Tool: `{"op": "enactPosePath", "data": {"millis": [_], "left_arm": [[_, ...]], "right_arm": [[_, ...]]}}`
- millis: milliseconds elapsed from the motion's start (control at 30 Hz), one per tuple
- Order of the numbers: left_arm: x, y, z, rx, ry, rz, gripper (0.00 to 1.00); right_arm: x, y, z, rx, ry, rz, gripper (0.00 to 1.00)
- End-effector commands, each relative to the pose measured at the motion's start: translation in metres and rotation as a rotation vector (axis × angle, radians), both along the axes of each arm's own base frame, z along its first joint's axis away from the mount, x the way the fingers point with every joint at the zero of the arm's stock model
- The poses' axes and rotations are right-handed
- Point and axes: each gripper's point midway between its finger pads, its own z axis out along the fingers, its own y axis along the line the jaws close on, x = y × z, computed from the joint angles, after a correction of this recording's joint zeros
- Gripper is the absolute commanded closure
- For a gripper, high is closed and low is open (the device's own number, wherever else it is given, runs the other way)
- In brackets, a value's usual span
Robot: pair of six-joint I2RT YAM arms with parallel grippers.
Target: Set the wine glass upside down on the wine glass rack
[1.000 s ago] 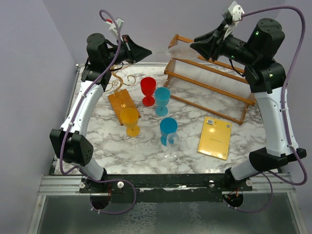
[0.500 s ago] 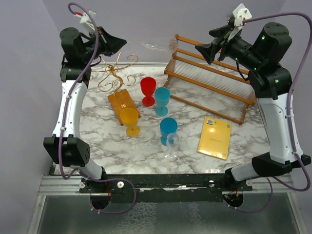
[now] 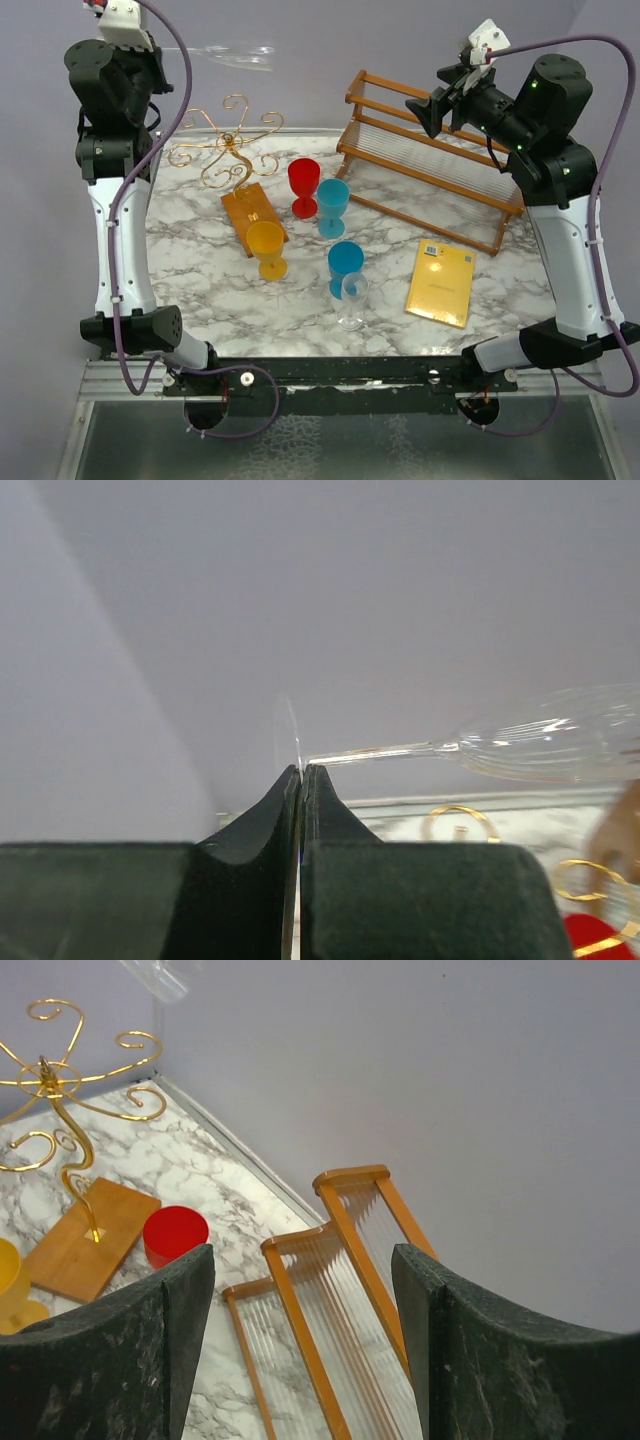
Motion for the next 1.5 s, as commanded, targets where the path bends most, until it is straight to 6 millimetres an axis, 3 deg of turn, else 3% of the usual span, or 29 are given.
{"op": "enactPosePath", "data": {"millis": [0, 133, 300, 667, 867, 1100, 1300, 1467], "left_arm": [[-0.039, 0.086, 0.033, 0.322, -0.034, 0.457, 1.00], [-0.053, 0.117, 0.037, 0.457, 0.003, 0.640, 1.00], [-0.058, 0.139, 0.027, 0.612, 0.086, 0.761, 1.00], [-0.032, 0.153, -0.038, 0.879, 0.347, 0.731, 1.00], [-0.018, 0.128, -0.073, 1.010, 0.392, 0.531, 1.00], [-0.014, 0.078, -0.121, 1.211, 0.461, 0.234, 1.00], [-0.015, 0.044, -0.139, 1.271, 0.478, 0.084, 1.00], [-0.013, 0.023, -0.142, 1.286, 0.460, 0.026, 1.00]], "right_arm": [[-0.004, 0.001, -0.005, -0.018, 0.012, 0.008, 0.29], [-0.006, 0.006, -0.009, -0.018, 0.028, 0.036, 0.29], [-0.005, 0.008, -0.014, -0.023, 0.041, 0.049, 0.28], [-0.005, 0.010, -0.022, -0.037, 0.057, 0.063, 0.28], [-0.004, 0.011, -0.028, -0.047, 0.065, 0.068, 0.28], [-0.002, 0.013, -0.033, -0.050, 0.078, 0.076, 0.27], [-0.001, 0.014, -0.040, -0.057, 0.090, 0.081, 0.27], [-0.002, 0.014, -0.042, -0.061, 0.092, 0.083, 0.27]]}}
